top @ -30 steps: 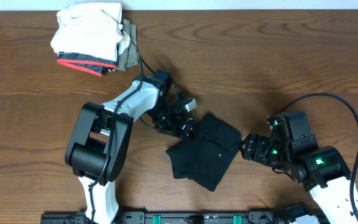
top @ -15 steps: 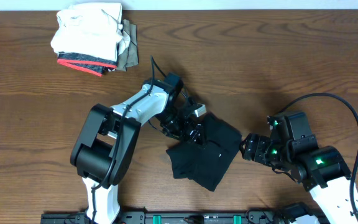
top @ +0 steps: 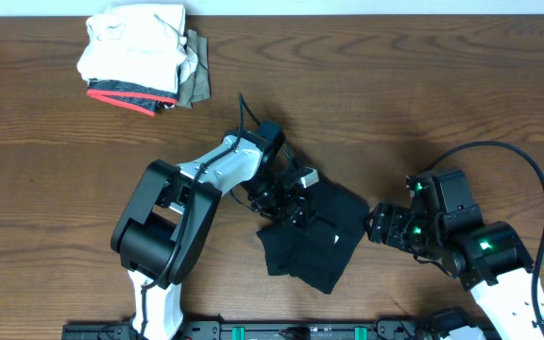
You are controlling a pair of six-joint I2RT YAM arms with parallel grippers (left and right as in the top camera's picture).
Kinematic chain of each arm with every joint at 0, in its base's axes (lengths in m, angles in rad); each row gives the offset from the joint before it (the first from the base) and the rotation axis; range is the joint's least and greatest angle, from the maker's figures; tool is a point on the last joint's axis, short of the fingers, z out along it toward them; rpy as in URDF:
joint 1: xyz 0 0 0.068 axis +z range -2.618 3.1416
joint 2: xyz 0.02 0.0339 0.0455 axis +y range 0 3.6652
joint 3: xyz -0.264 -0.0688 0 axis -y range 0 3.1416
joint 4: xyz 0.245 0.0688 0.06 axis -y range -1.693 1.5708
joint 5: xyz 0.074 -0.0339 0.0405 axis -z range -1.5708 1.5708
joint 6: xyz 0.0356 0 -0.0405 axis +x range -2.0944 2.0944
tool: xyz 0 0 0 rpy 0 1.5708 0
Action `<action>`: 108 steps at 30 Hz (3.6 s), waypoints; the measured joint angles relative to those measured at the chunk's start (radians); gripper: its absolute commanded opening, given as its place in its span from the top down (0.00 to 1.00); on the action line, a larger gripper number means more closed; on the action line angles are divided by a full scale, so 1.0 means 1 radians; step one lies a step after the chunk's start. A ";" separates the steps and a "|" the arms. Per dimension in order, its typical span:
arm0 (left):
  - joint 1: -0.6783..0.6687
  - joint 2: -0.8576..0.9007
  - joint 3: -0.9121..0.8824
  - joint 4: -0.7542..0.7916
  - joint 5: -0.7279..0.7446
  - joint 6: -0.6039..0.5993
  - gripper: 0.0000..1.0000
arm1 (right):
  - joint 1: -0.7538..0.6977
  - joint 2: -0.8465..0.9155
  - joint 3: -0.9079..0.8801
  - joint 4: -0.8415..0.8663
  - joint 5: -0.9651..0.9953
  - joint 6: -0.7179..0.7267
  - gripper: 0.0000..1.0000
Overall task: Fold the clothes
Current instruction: 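Grasp the black bundle with the left gripper and lift it, then carry the black bundle with the left gripper toward the clothes stack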
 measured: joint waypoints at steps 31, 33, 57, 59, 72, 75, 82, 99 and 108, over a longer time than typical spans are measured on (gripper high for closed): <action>0.442 -0.011 -0.004 0.350 -0.136 -0.848 0.28 | 0.000 0.000 0.000 -0.032 0.000 0.000 0.19; 0.465 -0.011 -0.004 0.322 -0.162 -0.869 0.02 | 0.000 0.000 0.000 -0.027 0.000 0.000 0.19; 0.478 -0.041 0.007 0.500 -0.243 -0.705 0.02 | 0.000 0.000 0.000 -0.027 -0.001 -0.008 0.19; 0.477 -0.040 0.007 0.502 -0.246 -0.689 0.02 | 0.000 0.000 0.000 -0.028 -0.002 -0.008 0.19; 0.385 0.011 0.040 0.560 -0.229 -0.657 0.29 | 0.000 0.000 0.000 -0.028 -0.021 -0.007 0.19; 0.371 0.050 0.050 0.573 -0.199 -0.657 0.66 | 0.000 0.000 0.000 -0.028 -0.023 -0.007 0.19; 0.380 0.074 0.053 0.574 -0.146 -0.657 0.94 | 0.000 0.000 0.000 -0.028 -0.026 -0.007 0.18; 0.355 -0.073 0.056 0.587 -0.203 -0.684 0.94 | 0.000 0.000 0.000 -0.028 -0.026 -0.007 0.18; 0.403 -0.262 0.185 0.811 -0.346 -0.871 0.94 | 0.000 0.000 0.000 -0.040 -0.026 -0.022 0.17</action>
